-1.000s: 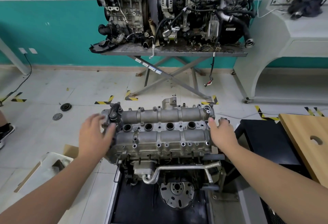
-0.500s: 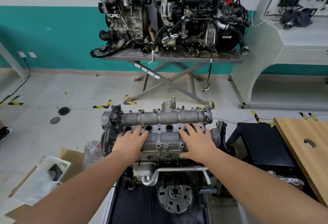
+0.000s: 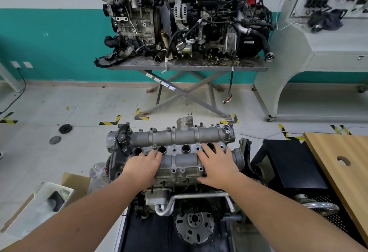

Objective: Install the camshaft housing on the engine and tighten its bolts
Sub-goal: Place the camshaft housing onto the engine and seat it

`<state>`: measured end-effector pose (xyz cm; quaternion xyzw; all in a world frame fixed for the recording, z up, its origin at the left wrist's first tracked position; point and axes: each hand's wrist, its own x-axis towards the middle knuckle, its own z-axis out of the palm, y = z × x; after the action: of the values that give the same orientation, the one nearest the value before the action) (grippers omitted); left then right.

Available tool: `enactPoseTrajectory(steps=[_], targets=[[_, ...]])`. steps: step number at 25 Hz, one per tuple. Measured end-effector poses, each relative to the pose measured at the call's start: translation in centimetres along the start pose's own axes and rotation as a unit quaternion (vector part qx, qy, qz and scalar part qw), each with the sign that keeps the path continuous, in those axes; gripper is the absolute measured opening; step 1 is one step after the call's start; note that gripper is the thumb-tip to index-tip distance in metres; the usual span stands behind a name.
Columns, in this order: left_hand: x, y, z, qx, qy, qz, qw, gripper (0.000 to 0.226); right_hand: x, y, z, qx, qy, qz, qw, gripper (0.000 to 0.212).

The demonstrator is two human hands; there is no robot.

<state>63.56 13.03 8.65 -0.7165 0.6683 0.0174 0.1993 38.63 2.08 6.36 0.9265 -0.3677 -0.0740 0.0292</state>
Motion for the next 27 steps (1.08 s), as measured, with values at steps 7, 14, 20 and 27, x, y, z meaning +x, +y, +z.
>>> enactPoseTrajectory(steps=[7,14,20,27], targets=[[0.09,0.14,0.11,0.004,-0.002,-0.005,1.0,0.082,0.16,-0.18,-0.14,-0.012,-0.014,0.001,1.0,0.091],[-0.29,0.23,0.01,0.005,0.001,-0.009,1.0,0.08,-0.04,-0.22,-0.44,-0.007,-0.008,-0.004,1.0,0.09],[-0.34,0.48,0.05,-0.008,0.0,-0.021,1.0,0.079,-0.18,0.07,-0.21,-0.003,0.009,-0.01,1.0,0.091],[-0.29,0.58,0.6,-0.01,-0.001,-0.034,0.999,0.081,-0.02,0.12,-0.48,-0.006,0.0,-0.019,1.0,0.091]])
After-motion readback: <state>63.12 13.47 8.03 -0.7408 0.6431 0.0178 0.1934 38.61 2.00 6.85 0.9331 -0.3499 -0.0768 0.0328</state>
